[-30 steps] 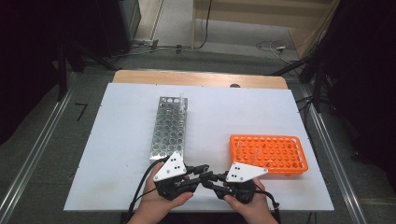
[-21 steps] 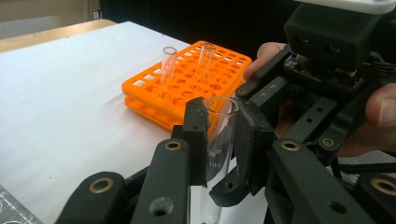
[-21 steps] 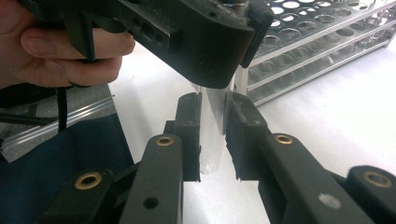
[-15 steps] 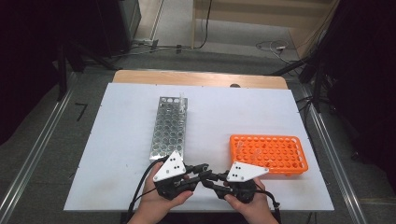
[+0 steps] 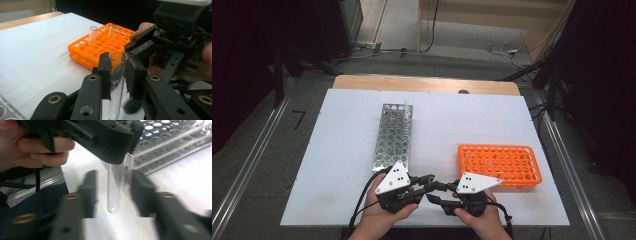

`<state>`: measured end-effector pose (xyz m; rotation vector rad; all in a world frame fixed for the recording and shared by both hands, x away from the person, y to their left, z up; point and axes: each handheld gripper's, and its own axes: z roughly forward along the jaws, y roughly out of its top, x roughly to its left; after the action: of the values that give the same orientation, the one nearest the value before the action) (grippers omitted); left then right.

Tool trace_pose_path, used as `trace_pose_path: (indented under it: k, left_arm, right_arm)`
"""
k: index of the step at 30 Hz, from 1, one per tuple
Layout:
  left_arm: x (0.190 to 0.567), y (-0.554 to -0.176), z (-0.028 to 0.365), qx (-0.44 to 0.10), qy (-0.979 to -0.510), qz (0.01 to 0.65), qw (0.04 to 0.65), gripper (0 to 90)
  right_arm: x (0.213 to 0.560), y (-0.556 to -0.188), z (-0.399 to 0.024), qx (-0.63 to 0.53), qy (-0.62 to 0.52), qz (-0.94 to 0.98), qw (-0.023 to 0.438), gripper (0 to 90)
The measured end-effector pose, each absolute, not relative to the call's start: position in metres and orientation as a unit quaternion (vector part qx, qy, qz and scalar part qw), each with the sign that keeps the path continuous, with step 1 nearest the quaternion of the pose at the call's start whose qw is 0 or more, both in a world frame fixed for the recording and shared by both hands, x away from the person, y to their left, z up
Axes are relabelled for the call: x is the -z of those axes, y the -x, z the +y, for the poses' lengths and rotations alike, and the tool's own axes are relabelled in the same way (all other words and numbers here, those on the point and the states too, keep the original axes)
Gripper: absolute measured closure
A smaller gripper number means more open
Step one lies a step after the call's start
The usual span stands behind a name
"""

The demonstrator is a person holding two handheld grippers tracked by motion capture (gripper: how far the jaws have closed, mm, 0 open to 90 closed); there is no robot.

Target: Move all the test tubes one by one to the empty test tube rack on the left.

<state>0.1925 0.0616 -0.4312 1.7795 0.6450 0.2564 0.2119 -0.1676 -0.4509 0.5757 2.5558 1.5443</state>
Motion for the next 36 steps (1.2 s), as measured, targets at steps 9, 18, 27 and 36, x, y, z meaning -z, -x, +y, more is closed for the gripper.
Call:
trace_pose_path:
  k: [9,18,27,36]
  left_arm:
    - [0.429,-0.193,0.067,-0.117,-0.756,0.282,0.579,76.3]
    - [0.422,-0.197,0.073,-0.131,-0.748,0.294,0.580,76.3]
    - [0.413,-0.207,0.087,-0.158,-0.738,0.310,0.578,76.3]
    - [0.398,-0.226,0.094,-0.181,-0.726,0.326,0.578,76.3]
  right_arm:
    - [0.445,-0.214,-0.177,-0.528,-0.182,0.829,0.041,0.0]
    - [0.442,-0.218,-0.193,-0.533,-0.198,0.821,0.058,0.0]
    - [0.440,-0.223,-0.218,-0.541,-0.221,0.809,0.070,0.0]
    - [0.437,-0.228,-0.241,-0.544,-0.241,0.799,0.085,0.0]
